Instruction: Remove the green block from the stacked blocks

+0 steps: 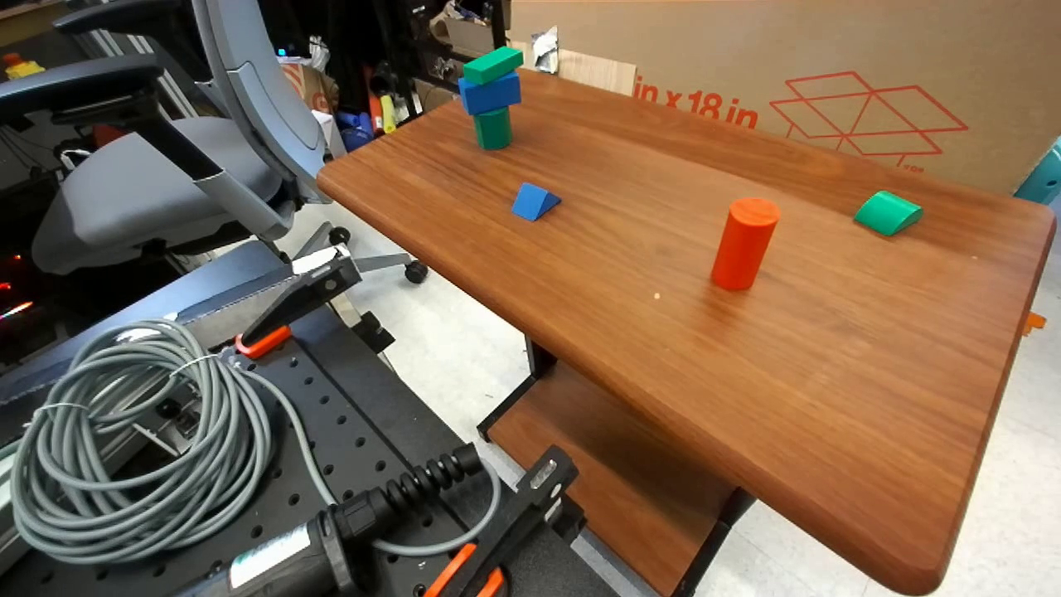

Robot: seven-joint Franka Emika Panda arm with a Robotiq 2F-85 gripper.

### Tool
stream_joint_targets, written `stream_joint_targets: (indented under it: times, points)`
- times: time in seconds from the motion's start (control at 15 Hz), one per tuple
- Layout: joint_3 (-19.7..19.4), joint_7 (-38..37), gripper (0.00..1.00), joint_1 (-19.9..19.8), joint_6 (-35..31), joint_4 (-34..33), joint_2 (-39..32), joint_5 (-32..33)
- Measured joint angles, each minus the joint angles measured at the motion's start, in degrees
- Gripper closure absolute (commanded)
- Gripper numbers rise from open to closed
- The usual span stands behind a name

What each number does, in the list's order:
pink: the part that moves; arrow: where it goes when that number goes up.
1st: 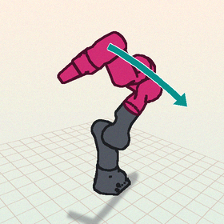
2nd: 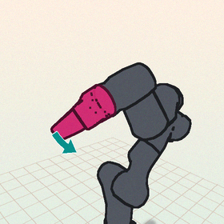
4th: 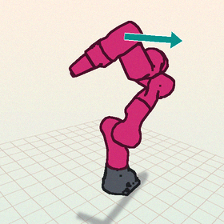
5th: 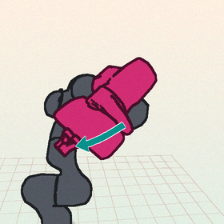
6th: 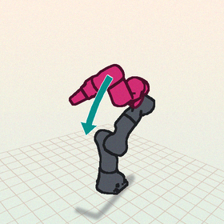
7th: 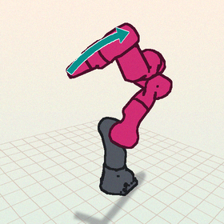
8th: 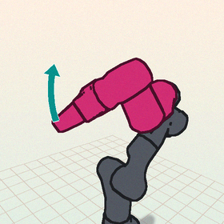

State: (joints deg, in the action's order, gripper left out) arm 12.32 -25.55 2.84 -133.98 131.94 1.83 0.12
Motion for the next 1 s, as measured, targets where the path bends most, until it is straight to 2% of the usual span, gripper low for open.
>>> stream_joint_targets:
  times: [0.33,1.0]
  points:
    - [-0.44,-3.79,0.00,2.78,0.02,-8.08,-9.78,5.53]
    - [-5.74,-3.99,0.00,9.44,0.26,-20.11,-23.89,8.78]
